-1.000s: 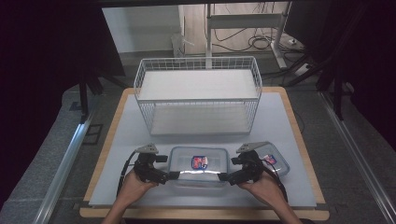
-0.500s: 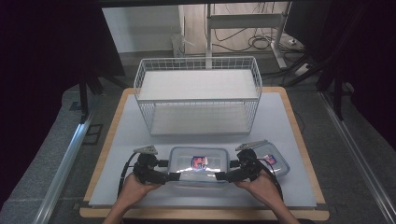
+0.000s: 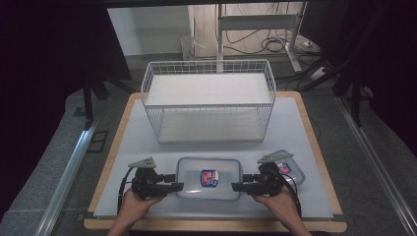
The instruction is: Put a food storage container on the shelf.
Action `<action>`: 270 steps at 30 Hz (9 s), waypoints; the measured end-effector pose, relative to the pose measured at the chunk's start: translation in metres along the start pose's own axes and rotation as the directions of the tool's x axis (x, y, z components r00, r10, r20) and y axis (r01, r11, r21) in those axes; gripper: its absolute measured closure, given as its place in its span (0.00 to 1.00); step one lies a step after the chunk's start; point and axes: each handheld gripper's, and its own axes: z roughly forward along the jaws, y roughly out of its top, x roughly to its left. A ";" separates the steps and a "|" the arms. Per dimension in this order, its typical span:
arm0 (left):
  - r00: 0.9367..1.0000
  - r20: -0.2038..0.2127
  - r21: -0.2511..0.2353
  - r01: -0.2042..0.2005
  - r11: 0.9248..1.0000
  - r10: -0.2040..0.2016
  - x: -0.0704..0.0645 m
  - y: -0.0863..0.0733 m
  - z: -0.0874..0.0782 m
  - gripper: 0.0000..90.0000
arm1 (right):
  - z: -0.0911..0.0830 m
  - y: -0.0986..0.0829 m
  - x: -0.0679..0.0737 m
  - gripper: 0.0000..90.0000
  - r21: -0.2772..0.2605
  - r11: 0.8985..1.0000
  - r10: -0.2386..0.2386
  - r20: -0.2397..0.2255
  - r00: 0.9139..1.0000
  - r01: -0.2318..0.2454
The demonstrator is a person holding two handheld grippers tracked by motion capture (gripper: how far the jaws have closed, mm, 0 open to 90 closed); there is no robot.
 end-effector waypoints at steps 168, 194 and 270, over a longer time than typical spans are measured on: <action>0.965 -0.257 -0.251 -0.022 0.968 -0.044 0.023 0.263 -0.034 0.58 | -0.050 0.263 -0.034 0.53 -0.345 0.937 0.015 0.210 0.978 0.060; 0.906 -0.380 -0.144 -0.255 0.956 0.184 -0.001 0.220 -0.013 0.99 | -0.031 0.208 -0.002 1.00 -0.212 0.932 -0.214 0.336 0.917 0.295; 0.906 -0.314 -0.029 -0.306 0.951 0.282 -0.046 0.043 0.000 0.07 | -0.030 0.056 0.013 0.06 -0.158 0.909 -0.323 0.318 0.891 0.386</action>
